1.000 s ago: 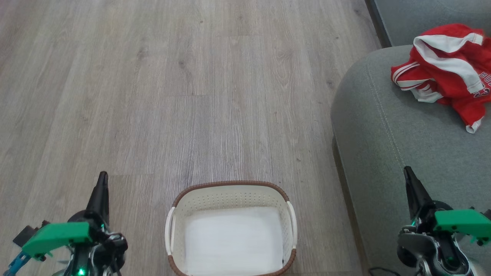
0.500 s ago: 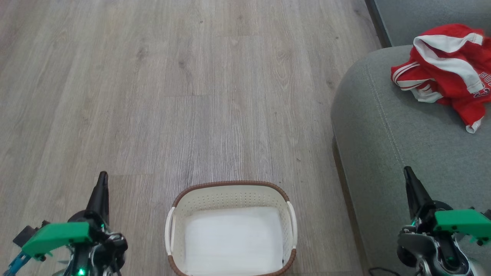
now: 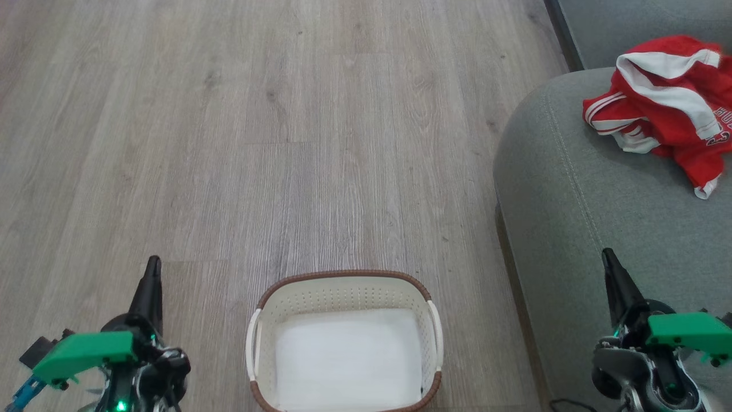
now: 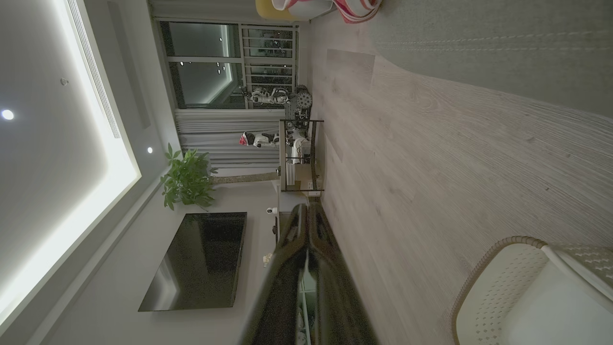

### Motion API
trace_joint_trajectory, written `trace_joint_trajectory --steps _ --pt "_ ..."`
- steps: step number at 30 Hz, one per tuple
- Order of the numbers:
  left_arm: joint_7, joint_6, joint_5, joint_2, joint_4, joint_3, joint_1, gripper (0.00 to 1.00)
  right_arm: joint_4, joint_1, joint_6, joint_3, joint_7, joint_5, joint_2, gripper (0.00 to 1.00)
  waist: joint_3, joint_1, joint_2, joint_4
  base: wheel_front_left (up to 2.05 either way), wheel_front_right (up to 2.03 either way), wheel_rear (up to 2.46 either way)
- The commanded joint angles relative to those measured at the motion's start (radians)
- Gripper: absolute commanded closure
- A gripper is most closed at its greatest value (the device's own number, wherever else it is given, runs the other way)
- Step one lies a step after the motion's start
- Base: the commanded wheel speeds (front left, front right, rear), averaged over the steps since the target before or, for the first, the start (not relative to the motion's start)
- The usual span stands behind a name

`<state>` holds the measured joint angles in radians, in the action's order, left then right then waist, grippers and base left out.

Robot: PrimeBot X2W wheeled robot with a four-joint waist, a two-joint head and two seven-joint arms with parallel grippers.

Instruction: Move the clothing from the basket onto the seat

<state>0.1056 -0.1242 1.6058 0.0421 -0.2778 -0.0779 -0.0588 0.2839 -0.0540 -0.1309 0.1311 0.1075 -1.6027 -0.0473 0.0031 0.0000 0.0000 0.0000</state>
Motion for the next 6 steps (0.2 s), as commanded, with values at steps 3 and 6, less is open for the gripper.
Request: trace_joint_trajectory --steps 3,6 --pt "0.008 -0.007 0.002 0.008 0.032 -0.037 -0.049 1.0 -0.039 -0.054 0.0 -0.017 0.006 -0.006 -0.003 1.0 0.0 0.0 0.0 0.0 0.0 0.0 0.0" --pt "0.008 -0.007 0.002 0.008 0.032 -0.037 -0.049 1.0 -0.039 -0.054 0.0 -0.017 0.006 -0.006 -0.003 1.0 0.0 0.0 0.0 0.0 0.0 0.0 0.0"
